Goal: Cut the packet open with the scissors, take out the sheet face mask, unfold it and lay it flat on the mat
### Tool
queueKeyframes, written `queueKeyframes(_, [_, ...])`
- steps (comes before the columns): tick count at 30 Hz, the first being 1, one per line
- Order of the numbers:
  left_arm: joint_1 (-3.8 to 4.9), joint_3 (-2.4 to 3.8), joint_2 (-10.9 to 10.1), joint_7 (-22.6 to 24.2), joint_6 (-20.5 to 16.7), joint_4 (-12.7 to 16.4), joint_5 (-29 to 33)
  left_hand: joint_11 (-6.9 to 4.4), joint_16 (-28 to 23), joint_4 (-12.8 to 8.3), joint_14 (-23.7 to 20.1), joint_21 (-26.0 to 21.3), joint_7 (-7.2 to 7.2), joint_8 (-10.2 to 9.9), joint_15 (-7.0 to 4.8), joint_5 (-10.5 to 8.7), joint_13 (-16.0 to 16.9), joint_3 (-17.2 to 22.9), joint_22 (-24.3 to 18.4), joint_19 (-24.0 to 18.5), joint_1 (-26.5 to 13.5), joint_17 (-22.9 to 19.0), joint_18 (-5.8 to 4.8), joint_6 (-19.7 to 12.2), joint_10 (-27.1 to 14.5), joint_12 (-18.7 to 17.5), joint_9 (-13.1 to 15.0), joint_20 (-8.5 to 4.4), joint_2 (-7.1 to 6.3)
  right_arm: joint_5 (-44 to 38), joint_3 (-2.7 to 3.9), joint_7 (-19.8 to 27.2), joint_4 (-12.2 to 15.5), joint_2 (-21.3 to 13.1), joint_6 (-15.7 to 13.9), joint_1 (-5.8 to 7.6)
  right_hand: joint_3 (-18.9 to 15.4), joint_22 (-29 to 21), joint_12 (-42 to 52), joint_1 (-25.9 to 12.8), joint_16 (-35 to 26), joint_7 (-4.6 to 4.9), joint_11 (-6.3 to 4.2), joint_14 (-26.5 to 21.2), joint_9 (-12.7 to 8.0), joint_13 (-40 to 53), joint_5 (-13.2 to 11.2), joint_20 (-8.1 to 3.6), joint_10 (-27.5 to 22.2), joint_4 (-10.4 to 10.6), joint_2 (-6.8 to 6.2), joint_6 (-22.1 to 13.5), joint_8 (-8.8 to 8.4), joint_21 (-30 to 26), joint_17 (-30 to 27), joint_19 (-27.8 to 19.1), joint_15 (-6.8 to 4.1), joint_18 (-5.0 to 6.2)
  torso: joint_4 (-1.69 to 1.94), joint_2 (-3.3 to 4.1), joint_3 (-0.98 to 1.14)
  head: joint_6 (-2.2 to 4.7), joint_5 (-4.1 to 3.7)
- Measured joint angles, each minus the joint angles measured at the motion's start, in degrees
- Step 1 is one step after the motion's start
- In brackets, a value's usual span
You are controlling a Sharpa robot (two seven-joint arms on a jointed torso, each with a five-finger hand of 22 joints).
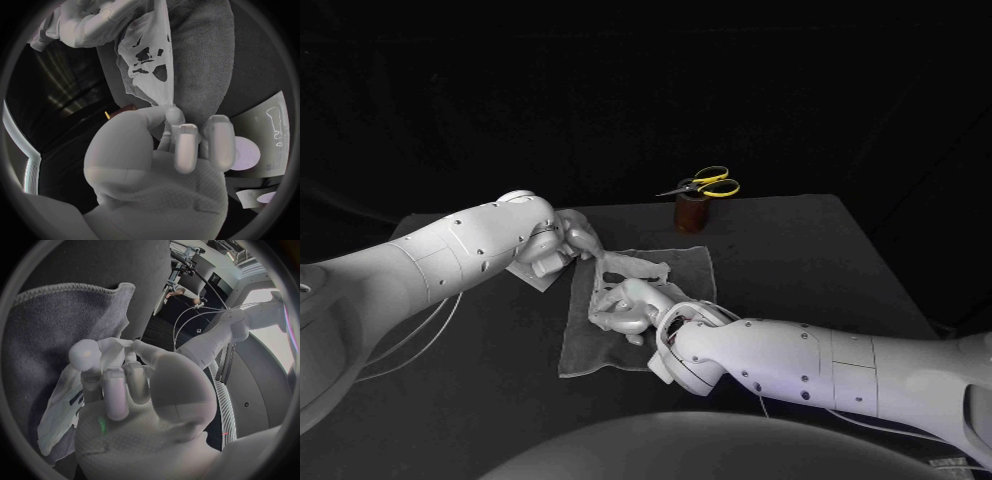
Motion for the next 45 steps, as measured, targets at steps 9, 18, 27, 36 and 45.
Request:
queueKeyframes(9, [-0.03, 0.01, 0.0, 0.4, -1.3, -0.3, 0.0, 0.04, 0.0, 0.0, 0.0, 0.0, 0.0, 0.0, 0.0, 0.01, -0.1, -0.3, 0.0, 0.0, -0.1, 0.0, 0.0, 0.0, 0.0, 0.0, -0.1, 0.0, -0.05, 1.1, -0.01, 2.8, -1.9, 1.1, -0.5, -0.03, -4.2, 0.0, -0.9, -0.1, -0.2, 1.39, 1.05, 0.0, -1.2, 0.0, -0.1, 0.79, 0.1, 1.0, -2.26, -3.1, -2.3, -1.7, 0.0, -0.8, 0.87, 0.0, 0.01, 0.01, 0.03, 0.0, 0.06])
queueKeyframes(18, [-0.04, 0.01, 0.1, -0.2, -1.1, -0.5, 0.0, 0.54, 0.0, -0.4, 0.2, 0.0, 0.23, -0.8, 0.2, 0.01, -0.8, -3.3, 0.0, -0.2, -0.2, 0.0, 0.01, -0.4, -0.9, 0.0, -0.9, 0.21, -2.65, 1.5, 0.0, 3.2, -2.5, 1.4, 4.2, -0.02, -10.7, 0.0, -2.9, -0.9, -0.4, 1.71, 1.53, 0.1, -2.5, 0.0, -0.1, 1.83, 0.1, 2.7, -4.82, -8.8, -5.58, -3.9, 0.0, -1.8, 1.4, 0.88, 0.06, 0.01, 0.02, 0.0, 0.4])
queueKeyframes(27, [-0.04, 0.01, 0.1, -1.8, -0.3, -0.6, 0.0, 1.12, -0.1, -0.2, 0.1, -0.2, 1.05, -2.1, 0.93, 0.01, -1.6, -5.4, 0.0, -0.5, -0.4, 0.0, 0.0, -1.6, -1.5, 0.0, -2.0, 0.54, -4.38, 1.2, 0.0, 3.1, -2.2, 0.7, 7.5, -0.02, -12.7, 0.0, -2.9, -0.4, -0.4, 1.71, 1.55, 0.2, -2.7, 0.0, -0.1, 1.83, 0.1, 2.9, -5.33, -10.0, -6.17, -3.9, -0.1, -1.8, 1.48, 0.88, 0.08, 0.01, 0.02, 0.0, 0.77])
queueKeyframes(36, [-0.04, 0.01, -0.1, -3.1, -0.2, -0.3, -0.6, 1.32, -0.1, 0.3, 0.2, -0.4, 1.34, -2.9, 1.02, 0.0, -2.5, -7.1, 0.0, -0.6, -0.7, 0.0, 0.0, -2.3, -2.4, 0.0, -2.7, 1.04, -5.41, -1.0, 0.02, 2.6, -1.1, -0.1, 10.4, -0.02, -14.7, 0.0, -2.5, 1.1, -0.6, 0.38, 0.05, 0.1, -4.0, 0.0, -0.1, 1.19, 0.1, 2.9, -4.12, -14.1, -7.96, -3.9, 0.0, -1.8, 0.5, 0.86, 0.05, 0.03, 0.0, 0.0, 1.18])
queueKeyframes(45, [-0.04, 0.01, -0.1, -3.4, -0.5, -0.3, -1.1, 1.32, -0.1, 0.4, 0.2, -0.4, 1.21, -2.7, 1.43, 0.0, -2.5, -7.0, 0.0, -0.6, 1.0, 0.0, 0.01, -1.2, -2.4, 0.0, -2.9, 1.04, -3.66, -6.8, 0.03, 0.5, -0.5, -0.3, 14.0, -0.02, -17.9, 0.0, -1.4, 2.3, 0.1, -1.61, -1.7, 0.1, -7.7, 0.0, 0.0, -0.26, 0.0, 3.3, -3.47, -24.9, -11.85, -2.2, 0.0, -0.8, -1.12, 0.81, 0.06, 0.04, -0.01, 0.0, 1.43])
